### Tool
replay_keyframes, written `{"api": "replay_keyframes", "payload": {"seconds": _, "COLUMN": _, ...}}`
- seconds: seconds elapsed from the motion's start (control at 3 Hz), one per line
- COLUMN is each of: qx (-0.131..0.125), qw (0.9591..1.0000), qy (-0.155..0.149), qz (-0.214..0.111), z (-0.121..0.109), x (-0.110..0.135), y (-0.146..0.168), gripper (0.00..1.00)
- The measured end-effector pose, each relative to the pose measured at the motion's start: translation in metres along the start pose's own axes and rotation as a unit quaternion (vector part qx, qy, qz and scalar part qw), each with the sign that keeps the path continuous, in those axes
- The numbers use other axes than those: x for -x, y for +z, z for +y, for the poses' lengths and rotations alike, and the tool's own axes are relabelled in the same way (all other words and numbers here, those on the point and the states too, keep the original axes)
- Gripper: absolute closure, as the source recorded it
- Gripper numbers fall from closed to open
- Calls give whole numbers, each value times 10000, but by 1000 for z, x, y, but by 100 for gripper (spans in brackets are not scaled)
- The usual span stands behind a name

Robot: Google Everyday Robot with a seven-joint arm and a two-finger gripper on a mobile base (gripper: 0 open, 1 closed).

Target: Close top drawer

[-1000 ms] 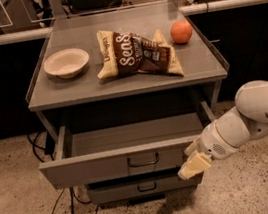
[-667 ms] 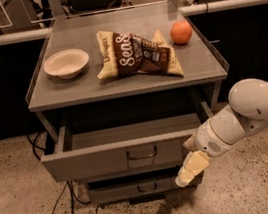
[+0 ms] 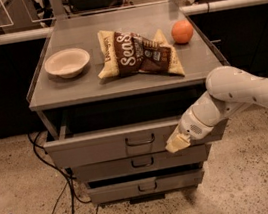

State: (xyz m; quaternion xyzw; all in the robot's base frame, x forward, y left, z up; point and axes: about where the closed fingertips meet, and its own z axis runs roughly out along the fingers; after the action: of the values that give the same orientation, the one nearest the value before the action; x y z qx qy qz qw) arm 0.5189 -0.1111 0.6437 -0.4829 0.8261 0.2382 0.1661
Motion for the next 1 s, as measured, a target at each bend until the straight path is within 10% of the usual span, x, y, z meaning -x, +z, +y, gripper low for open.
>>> {"api": "replay_keyframes", "payload": {"seconds": 0.33, "qx": -230, "qw": 9997, "qy": -90, "qz": 90, "z": -17, "x": 16, "y": 6, "gripper": 97}}
{"api": "replay_keyframes", "payload": {"seconds": 1.0, "qx": -230, "qw": 9997, "qy": -90, "qz": 91, "z": -17, "x": 16, "y": 6, "gripper": 44}}
